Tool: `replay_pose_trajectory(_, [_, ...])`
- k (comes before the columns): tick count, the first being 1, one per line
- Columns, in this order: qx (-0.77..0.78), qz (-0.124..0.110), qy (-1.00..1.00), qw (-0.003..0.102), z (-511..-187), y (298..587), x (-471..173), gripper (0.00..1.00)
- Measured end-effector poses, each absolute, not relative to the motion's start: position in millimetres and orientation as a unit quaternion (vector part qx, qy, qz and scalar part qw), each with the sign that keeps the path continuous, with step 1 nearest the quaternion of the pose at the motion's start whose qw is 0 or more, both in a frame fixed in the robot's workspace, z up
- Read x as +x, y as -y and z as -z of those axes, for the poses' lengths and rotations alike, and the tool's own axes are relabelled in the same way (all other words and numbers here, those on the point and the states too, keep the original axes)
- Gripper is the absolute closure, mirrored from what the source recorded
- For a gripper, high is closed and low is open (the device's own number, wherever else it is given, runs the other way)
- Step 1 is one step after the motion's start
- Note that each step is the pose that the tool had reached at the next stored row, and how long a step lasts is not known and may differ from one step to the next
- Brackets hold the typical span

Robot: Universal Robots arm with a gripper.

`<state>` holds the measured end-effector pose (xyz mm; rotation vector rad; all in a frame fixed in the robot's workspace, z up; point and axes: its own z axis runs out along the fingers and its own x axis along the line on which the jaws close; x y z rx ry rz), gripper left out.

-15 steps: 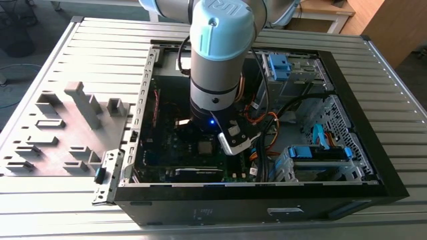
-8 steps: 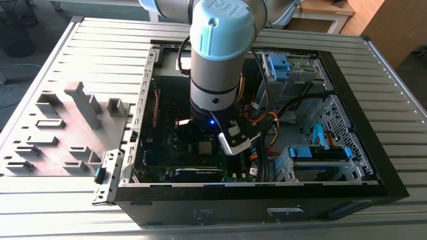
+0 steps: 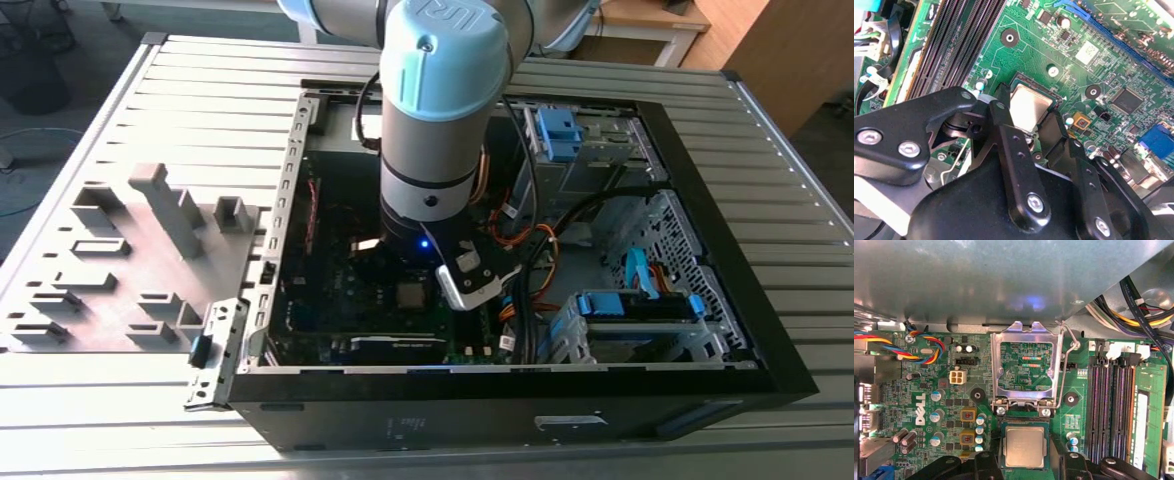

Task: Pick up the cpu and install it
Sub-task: 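Place the cpu into insertion slot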

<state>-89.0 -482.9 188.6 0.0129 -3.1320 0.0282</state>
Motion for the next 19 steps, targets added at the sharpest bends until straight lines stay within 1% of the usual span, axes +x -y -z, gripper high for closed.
replay_pose_trajectory(7, [0.004,-0.009,1.0,0.005,-193.9,482.8,-89.0,0.53])
replay_pose_trajectory(19, [0.004,-0.011,1.0,0.005,-192.1,482.9,-89.0,0.53])
